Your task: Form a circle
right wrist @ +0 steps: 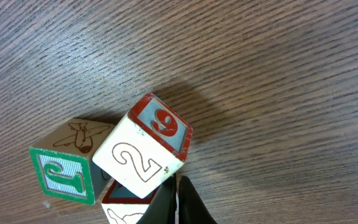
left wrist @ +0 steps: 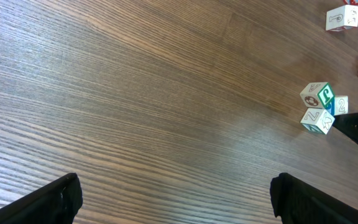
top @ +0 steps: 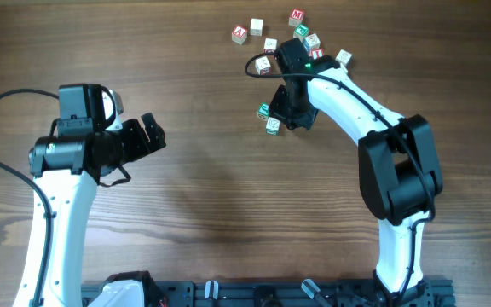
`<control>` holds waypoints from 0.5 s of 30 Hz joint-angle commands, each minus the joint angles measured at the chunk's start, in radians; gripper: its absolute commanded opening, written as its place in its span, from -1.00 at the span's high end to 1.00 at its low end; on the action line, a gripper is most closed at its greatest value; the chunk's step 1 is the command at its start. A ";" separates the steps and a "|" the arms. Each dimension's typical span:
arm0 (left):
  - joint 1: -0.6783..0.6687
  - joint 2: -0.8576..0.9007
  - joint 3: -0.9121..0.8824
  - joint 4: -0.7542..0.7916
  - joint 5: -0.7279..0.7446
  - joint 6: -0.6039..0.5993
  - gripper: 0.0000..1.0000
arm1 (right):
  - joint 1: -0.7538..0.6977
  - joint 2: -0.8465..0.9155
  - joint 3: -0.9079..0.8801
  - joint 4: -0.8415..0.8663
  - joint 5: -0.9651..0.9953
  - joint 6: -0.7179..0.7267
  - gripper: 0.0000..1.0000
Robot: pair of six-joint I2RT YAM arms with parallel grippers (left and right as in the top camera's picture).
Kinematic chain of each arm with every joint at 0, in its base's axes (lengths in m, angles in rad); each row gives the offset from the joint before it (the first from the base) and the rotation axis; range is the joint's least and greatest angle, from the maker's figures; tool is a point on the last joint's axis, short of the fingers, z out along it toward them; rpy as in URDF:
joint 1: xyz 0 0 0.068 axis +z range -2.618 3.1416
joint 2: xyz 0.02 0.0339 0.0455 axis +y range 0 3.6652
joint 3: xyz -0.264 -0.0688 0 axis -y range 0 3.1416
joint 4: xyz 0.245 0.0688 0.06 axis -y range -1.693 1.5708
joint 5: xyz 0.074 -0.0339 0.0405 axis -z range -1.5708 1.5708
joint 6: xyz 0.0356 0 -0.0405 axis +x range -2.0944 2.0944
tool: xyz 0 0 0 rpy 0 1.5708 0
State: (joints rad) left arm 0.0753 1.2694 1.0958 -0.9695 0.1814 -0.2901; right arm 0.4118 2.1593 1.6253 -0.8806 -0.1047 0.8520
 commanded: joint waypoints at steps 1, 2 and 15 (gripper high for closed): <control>0.005 -0.013 -0.006 0.000 0.001 0.021 -1.00 | 0.004 -0.023 -0.010 0.003 -0.008 0.010 0.91; 0.005 -0.013 -0.006 0.000 0.001 0.021 -1.00 | 0.004 -0.023 -0.010 0.001 -0.009 0.007 0.91; 0.005 -0.013 -0.006 0.000 0.001 0.021 -1.00 | 0.004 -0.024 -0.010 -0.039 -0.048 -0.014 0.91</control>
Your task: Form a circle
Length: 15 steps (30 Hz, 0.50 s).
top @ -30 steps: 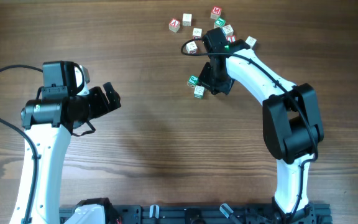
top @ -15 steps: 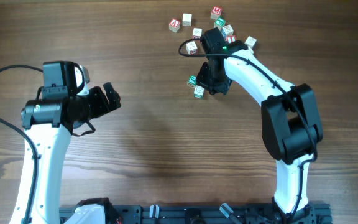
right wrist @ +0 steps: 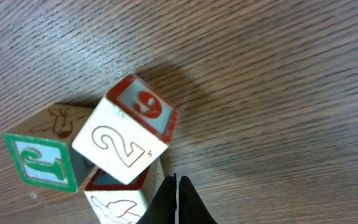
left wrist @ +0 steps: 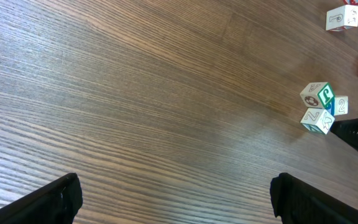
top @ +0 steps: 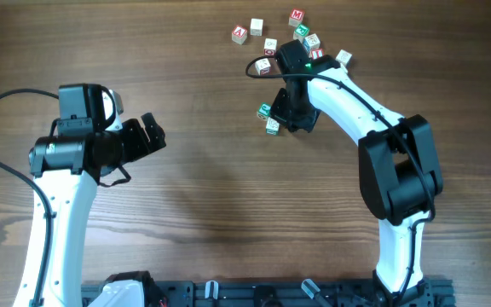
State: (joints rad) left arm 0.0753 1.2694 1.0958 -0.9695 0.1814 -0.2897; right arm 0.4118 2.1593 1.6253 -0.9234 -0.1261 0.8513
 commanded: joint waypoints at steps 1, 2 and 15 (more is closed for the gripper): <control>0.005 -0.013 -0.006 0.000 0.001 0.021 -1.00 | 0.004 -0.024 -0.010 0.005 -0.026 -0.014 0.91; 0.005 -0.013 -0.006 0.000 0.001 0.021 -1.00 | 0.004 -0.024 -0.010 0.007 -0.026 -0.013 0.91; 0.005 -0.013 -0.006 0.000 0.001 0.021 -1.00 | 0.004 -0.024 -0.010 0.040 -0.026 -0.037 0.91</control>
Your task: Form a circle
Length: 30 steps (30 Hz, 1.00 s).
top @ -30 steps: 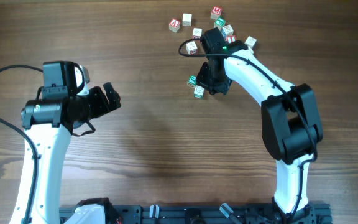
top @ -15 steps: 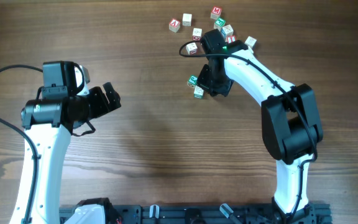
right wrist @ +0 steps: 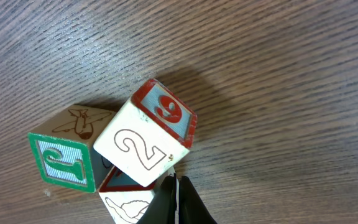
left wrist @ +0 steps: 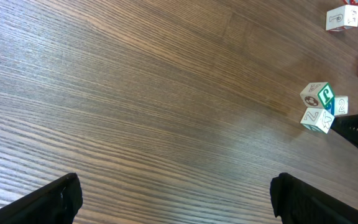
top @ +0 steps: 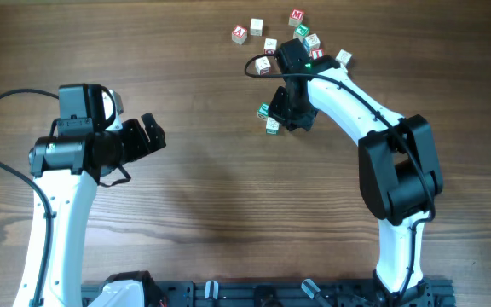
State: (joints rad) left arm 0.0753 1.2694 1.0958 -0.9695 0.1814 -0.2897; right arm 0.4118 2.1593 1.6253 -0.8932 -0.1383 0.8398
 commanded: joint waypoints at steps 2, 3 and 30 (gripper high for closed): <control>0.005 -0.013 -0.006 0.000 0.001 0.021 -1.00 | 0.004 -0.024 -0.010 0.011 -0.013 -0.026 0.91; 0.005 -0.013 -0.006 0.000 0.001 0.021 -1.00 | 0.004 -0.024 -0.010 0.011 -0.013 -0.026 0.91; 0.005 -0.013 -0.006 0.000 0.001 0.021 -1.00 | -0.001 -0.540 -0.010 -0.314 0.303 -0.113 -0.99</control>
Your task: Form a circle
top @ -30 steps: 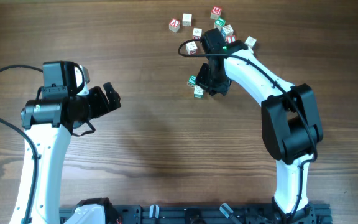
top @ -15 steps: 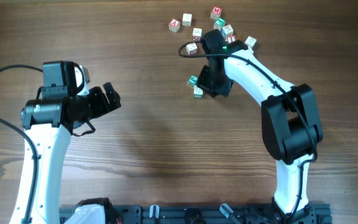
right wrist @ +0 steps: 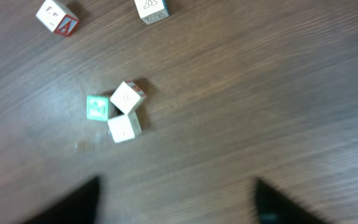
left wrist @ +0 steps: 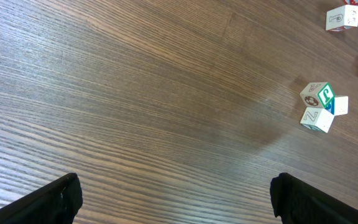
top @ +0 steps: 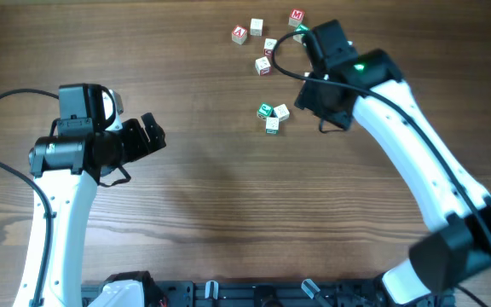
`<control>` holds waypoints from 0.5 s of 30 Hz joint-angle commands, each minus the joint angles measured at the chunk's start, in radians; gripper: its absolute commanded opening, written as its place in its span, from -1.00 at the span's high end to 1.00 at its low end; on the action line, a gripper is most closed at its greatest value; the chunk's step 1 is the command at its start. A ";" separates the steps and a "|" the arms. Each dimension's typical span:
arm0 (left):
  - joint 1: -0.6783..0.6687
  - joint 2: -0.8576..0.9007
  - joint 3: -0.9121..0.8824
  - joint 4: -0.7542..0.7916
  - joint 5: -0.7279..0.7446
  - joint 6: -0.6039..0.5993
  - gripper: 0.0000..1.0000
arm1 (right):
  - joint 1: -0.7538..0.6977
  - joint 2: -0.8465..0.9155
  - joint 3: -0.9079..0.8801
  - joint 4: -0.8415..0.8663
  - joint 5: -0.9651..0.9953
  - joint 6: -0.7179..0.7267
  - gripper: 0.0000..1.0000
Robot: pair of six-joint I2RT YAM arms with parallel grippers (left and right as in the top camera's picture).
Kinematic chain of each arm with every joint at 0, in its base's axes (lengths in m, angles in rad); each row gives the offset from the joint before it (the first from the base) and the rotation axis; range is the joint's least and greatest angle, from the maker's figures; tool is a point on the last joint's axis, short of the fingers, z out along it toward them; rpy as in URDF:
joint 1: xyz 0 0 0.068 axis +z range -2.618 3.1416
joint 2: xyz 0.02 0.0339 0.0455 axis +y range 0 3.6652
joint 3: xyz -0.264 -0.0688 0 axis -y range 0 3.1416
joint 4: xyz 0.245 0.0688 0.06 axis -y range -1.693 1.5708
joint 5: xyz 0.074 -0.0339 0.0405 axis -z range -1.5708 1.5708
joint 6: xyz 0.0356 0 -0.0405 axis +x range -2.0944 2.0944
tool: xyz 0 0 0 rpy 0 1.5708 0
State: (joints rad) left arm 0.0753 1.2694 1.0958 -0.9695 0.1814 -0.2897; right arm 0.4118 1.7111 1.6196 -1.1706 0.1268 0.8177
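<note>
Three small letter blocks touch in a cluster (top: 272,116) on the wooden table; the same cluster (left wrist: 321,107) shows at the right of the left wrist view and as a blurred cluster (right wrist: 118,112) in the right wrist view. More blocks (top: 262,44) lie scattered at the far edge. My right gripper (top: 333,122) hangs open to the right of the cluster, above the table, holding nothing. My left gripper (top: 153,135) is open far to the left, with nothing between its fingers (left wrist: 58,199).
A red-edged block (right wrist: 57,17) and a white block (right wrist: 151,7) lie beyond the cluster. The right arm (top: 416,162) stretches across the table's right side, covering some of the far blocks. Bare wood (top: 228,196) lies between the two arms.
My right gripper was shut, low beside the three-block cluster. It is now open, raised and to the right of it. The cluster stays put; the left arm has not moved.
At all three earlier moments my right gripper was shut with its tip against the block cluster, which shifted slightly in its view. Now that gripper is open and lifted away, leaving the three blocks together. The left gripper stayed open and still.
</note>
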 commanded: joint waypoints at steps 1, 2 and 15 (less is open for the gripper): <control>0.005 -0.013 -0.006 0.000 0.001 0.021 -1.00 | -0.001 -0.115 -0.004 -0.060 0.036 -0.102 -0.99; 0.005 -0.013 -0.006 0.000 0.001 0.021 -1.00 | -0.001 -0.137 -0.004 -0.085 0.027 -0.113 -0.99; 0.005 -0.013 -0.006 0.000 0.001 0.021 -1.00 | -0.001 -0.185 -0.004 -0.105 0.164 -0.154 -0.99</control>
State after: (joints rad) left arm 0.0753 1.2694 1.0958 -0.9699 0.1814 -0.2897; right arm 0.4118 1.5295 1.6196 -1.2991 0.2077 0.6991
